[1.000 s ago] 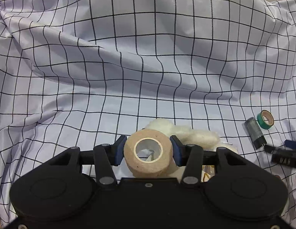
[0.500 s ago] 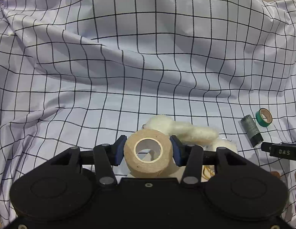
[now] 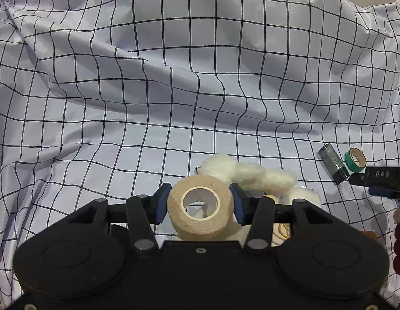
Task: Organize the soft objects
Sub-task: 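Grasp the green tape roll with the right tool while the left holds beige tape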
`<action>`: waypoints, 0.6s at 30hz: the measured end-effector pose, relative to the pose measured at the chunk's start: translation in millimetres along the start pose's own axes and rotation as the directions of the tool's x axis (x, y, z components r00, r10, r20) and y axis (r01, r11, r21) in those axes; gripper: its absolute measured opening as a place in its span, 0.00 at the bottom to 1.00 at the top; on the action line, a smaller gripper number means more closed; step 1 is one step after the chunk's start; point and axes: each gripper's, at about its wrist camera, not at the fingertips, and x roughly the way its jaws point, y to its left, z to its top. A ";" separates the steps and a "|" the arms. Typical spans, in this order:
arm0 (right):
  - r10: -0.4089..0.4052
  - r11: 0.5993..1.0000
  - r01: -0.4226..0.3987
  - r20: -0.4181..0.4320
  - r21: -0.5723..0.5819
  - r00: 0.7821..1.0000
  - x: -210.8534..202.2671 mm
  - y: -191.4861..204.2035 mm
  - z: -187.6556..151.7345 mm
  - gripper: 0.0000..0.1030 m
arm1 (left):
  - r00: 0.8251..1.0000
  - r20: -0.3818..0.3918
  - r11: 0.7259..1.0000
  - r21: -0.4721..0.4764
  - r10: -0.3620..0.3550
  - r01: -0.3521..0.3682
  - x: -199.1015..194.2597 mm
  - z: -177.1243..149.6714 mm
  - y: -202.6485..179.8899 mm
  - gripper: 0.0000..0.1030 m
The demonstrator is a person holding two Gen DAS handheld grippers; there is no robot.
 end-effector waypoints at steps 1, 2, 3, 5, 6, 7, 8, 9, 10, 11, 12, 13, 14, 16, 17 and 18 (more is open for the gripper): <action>0.041 0.998 -0.040 -0.028 0.051 0.999 -0.1 -0.8 3.3 0.60 | 1.000 0.001 1.000 0.001 0.000 0.000 -0.7 0.0 0.6 0.47; 0.076 0.993 -0.071 -0.050 0.092 0.996 -0.6 -1.3 6.2 0.61 | 1.000 0.003 1.000 0.001 0.002 -0.002 -1.6 -0.2 1.3 0.47; 0.103 0.988 -0.094 -0.070 0.123 0.992 0.2 3.1 6.6 0.61 | 1.000 0.004 1.000 0.001 0.003 -0.003 -2.3 -0.5 2.1 0.47; 0.128 0.982 -0.110 -0.115 0.153 0.985 5.5 13.1 13.6 0.61 | 1.000 0.007 1.000 0.002 0.001 -0.001 -4.2 -1.2 3.4 0.47; 0.128 0.981 -0.108 -0.124 0.160 0.984 7.1 17.2 16.0 0.61 | 1.000 0.008 1.000 0.001 -0.001 0.001 -5.0 -1.7 3.8 0.47; 0.126 0.981 -0.104 -0.133 0.162 0.983 9.4 22.1 17.8 0.61 | 1.000 0.010 1.000 0.000 -0.003 0.003 -6.0 -2.2 4.8 0.47; 0.121 0.982 -0.097 -0.139 0.165 0.983 11.2 24.5 18.8 0.61 | 1.000 0.012 1.000 -0.001 -0.006 0.006 -7.0 -2.7 6.0 0.47; 0.114 0.982 -0.089 -0.143 0.169 0.983 13.9 26.9 20.1 0.61 | 1.000 0.014 1.000 -0.001 -0.008 0.008 -8.0 -3.3 6.9 0.47; 0.109 0.981 -0.082 -0.148 0.175 0.983 16.9 29.9 21.2 0.61 | 1.000 0.016 1.000 -0.001 -0.009 0.009 -8.9 -3.9 7.7 0.47; 0.110 0.980 -0.082 -0.154 0.181 0.982 18.9 32.2 22.3 0.61 | 1.000 0.019 1.000 -0.001 -0.011 0.011 -9.6 -4.6 8.9 0.47; 0.115 0.979 -0.084 -0.161 0.188 0.980 23.4 33.9 24.2 0.61 | 1.000 0.021 1.000 -0.001 -0.012 0.012 -10.2 -5.2 9.9 0.47; 0.121 0.976 -0.087 -0.169 0.197 0.978 24.4 36.2 24.8 0.61 | 1.000 0.022 1.000 0.000 -0.013 0.013 -10.5 -5.8 11.1 0.47; 0.133 0.974 -0.097 -0.172 0.205 0.976 25.5 39.2 25.7 0.61 | 1.000 0.022 1.000 0.000 -0.014 0.014 -10.4 -6.4 12.1 0.47; 0.132 0.974 -0.096 -0.167 0.206 0.977 30.2 45.9 30.3 0.62 | 1.000 0.021 1.000 -0.004 -0.018 0.018 -9.5 -7.0 15.0 0.47; 0.124 0.975 -0.091 -0.156 0.204 0.980 30.9 48.9 32.2 0.62 | 1.000 0.020 1.000 -0.007 -0.020 0.020 -9.1 -7.4 16.4 0.47; 0.119 0.976 -0.088 -0.146 0.201 0.982 31.7 51.6 34.4 0.62 | 1.000 0.019 1.000 -0.010 -0.021 0.021 -9.0 -8.1 17.5 0.47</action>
